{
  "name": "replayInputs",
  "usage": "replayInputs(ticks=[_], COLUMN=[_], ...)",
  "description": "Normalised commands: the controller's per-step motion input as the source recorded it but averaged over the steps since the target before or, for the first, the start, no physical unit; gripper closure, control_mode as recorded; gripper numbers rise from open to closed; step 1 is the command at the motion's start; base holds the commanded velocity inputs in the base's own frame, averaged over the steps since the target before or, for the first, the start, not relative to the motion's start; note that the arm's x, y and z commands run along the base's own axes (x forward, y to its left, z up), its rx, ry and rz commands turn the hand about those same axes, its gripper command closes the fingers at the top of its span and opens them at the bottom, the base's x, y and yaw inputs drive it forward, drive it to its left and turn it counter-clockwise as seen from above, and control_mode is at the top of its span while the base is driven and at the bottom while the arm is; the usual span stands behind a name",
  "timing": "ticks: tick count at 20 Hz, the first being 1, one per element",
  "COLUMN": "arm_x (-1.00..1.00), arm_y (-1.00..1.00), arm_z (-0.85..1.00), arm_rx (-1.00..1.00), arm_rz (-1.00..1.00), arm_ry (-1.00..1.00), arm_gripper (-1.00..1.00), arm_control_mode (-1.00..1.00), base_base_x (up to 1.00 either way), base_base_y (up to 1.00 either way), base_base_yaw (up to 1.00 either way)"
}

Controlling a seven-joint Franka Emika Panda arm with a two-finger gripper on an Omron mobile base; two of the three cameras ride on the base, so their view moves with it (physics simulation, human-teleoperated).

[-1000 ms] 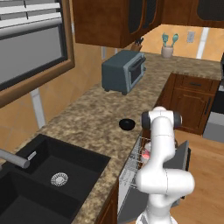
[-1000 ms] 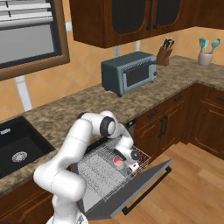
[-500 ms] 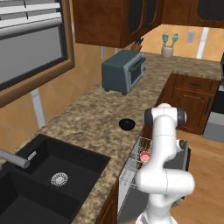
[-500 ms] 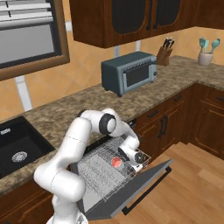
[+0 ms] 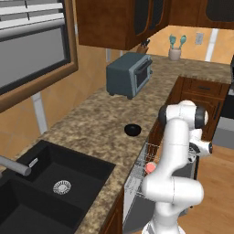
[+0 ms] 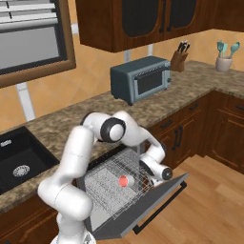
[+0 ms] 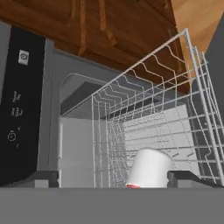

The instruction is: Pick up the cup and bowl from the counter, place them in the dishwasher, and close the dishwasher door.

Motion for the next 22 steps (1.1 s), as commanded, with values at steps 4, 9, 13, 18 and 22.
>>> replayInputs(ticks=[4, 9, 13, 18, 22], arm_x=[-0.03, -0.03, -0.11, -0.10, 0.12], arm_y=[0.01, 0.39, 0.93, 0.98, 0.71], arm_z=[1.00, 1.00, 0.92, 0.49, 0.08], arm_rx=[0.09, 0.01, 0.00, 0.00, 0.00], arm_rz=[0.00, 0.08, 0.12, 0.03, 0.00], arm_ry=[0.24, 0.33, 0.20, 0.02, 0.00], arm_gripper=[-1.00, -1.00, -1.00, -1.00, -1.00], arm_control_mode=[-1.00, -1.00, -1.00, -1.00, -1.00], base_base_x=[0.00, 0.00, 0.00, 0.00, 0.00], base_base_y=[0.00, 0.00, 0.00, 0.00, 0.00], base_base_yaw=[0.00, 0.00, 0.00, 0.00, 0.00])
